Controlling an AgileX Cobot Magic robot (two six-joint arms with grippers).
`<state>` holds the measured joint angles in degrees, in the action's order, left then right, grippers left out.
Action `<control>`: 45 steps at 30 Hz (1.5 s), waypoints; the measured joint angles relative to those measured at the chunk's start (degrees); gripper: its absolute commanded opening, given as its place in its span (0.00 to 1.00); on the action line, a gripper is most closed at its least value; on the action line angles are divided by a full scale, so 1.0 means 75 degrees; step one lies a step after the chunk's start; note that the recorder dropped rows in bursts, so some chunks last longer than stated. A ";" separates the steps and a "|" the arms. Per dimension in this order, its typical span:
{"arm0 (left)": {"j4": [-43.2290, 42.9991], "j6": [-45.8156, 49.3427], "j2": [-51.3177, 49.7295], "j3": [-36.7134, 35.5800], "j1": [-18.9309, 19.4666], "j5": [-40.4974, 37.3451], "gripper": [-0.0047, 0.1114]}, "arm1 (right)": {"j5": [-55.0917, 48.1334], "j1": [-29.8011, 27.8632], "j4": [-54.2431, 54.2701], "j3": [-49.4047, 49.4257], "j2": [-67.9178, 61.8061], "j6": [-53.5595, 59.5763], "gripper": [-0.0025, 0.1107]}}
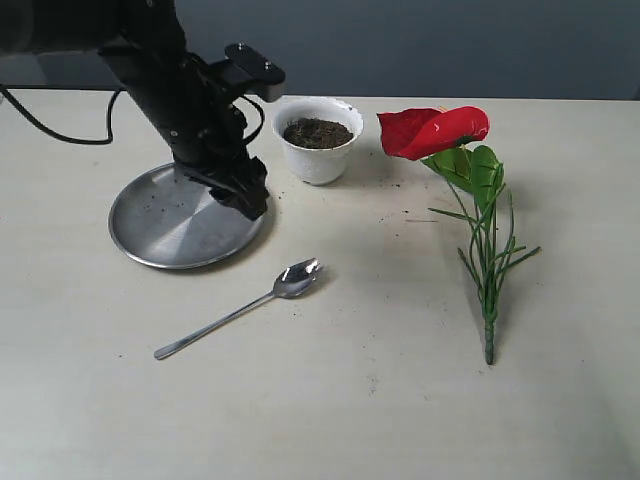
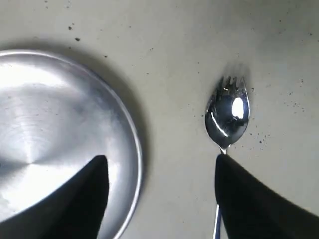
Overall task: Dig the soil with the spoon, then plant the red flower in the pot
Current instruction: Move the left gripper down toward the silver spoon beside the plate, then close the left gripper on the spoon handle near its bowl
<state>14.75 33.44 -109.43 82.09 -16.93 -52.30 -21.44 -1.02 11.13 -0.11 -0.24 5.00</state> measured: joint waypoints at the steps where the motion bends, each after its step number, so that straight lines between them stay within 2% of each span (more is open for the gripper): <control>1: 0.0031 0.0000 -0.0108 0.0000 0.0000 0.0000 0.54 | 0.0000 0.0000 0.0000 0.0000 0.0000 0.0000 0.02; 10: 0.0608 0.0000 -0.0824 0.0000 0.0000 -0.0079 0.54 | 0.0000 0.0000 0.0000 0.0000 0.0000 0.0000 0.02; 14: 0.0955 0.0601 -0.0910 0.0000 -0.0049 -0.0309 0.54 | 0.0000 0.0000 0.0000 0.0000 0.0000 0.0000 0.02; 18: 0.0514 0.0386 -0.0910 0.0000 -0.0746 -0.0523 0.50 | 0.0000 0.0000 0.0000 0.0000 0.0000 0.0000 0.02; 20: -0.0036 -0.0293 -0.0910 0.0000 -0.1093 -0.0561 0.50 | 0.0000 0.0000 0.0000 0.0000 0.0000 0.0000 0.02; 22: -0.0471 -0.0898 -0.0910 0.0000 -0.1233 -0.0670 0.51 | 0.0000 0.0000 0.0000 0.0000 0.0000 0.0000 0.02; 25: -0.0624 -0.1499 -0.0910 0.0000 -0.1237 -0.0731 0.55 | 0.0000 0.0000 0.0000 0.0000 0.0000 0.0000 0.02; 28: -0.0624 -0.1751 -0.0910 0.0000 -0.1237 -0.0731 0.55 | 0.0000 0.0000 0.0000 0.0000 0.0000 0.0000 0.02; 45: -0.1093 -0.1916 -0.0910 -0.0835 -0.1237 -0.0637 0.55 | 0.0000 0.0000 0.0000 0.0000 0.0000 0.0000 0.02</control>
<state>6.55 19.07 -116.25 75.82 -26.21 -57.07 -21.44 -1.02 11.13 -0.11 -0.24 5.00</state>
